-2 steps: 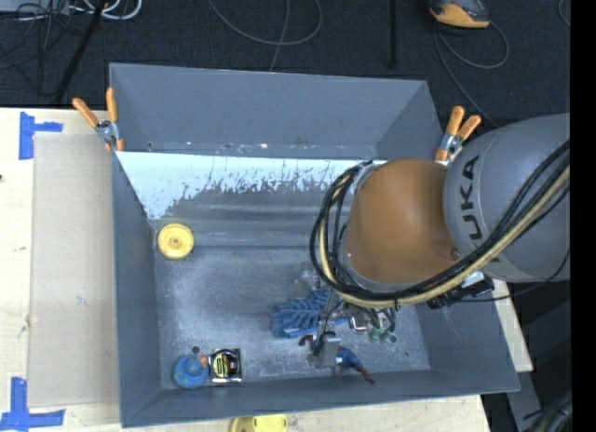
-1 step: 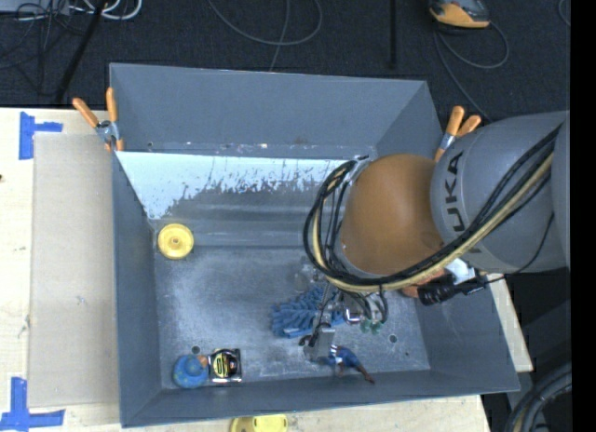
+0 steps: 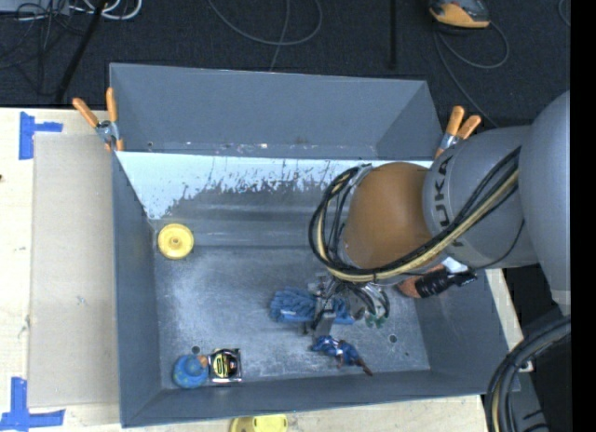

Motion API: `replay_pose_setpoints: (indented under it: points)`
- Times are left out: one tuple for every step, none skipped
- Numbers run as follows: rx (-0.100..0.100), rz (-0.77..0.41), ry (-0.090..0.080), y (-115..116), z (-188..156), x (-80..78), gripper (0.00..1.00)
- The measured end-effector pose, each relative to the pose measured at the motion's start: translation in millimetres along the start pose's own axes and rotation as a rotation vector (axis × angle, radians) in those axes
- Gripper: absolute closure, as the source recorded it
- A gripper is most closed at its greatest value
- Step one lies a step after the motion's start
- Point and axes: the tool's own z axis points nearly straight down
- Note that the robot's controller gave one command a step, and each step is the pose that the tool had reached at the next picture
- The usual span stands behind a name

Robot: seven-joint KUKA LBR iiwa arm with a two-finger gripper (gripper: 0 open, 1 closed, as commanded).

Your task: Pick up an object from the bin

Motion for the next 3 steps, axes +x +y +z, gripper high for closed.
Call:
replay_pose_setpoints:
  points:
    - [0.000, 0.002, 0.000, -0.1, 0.0, 0.0, 1.00]
    - [0.000, 0.003, 0.000, -0.1, 0.0, 0.0, 1.00]
    - [0.000, 0.003, 0.000, -0.1, 0.0, 0.0, 1.00]
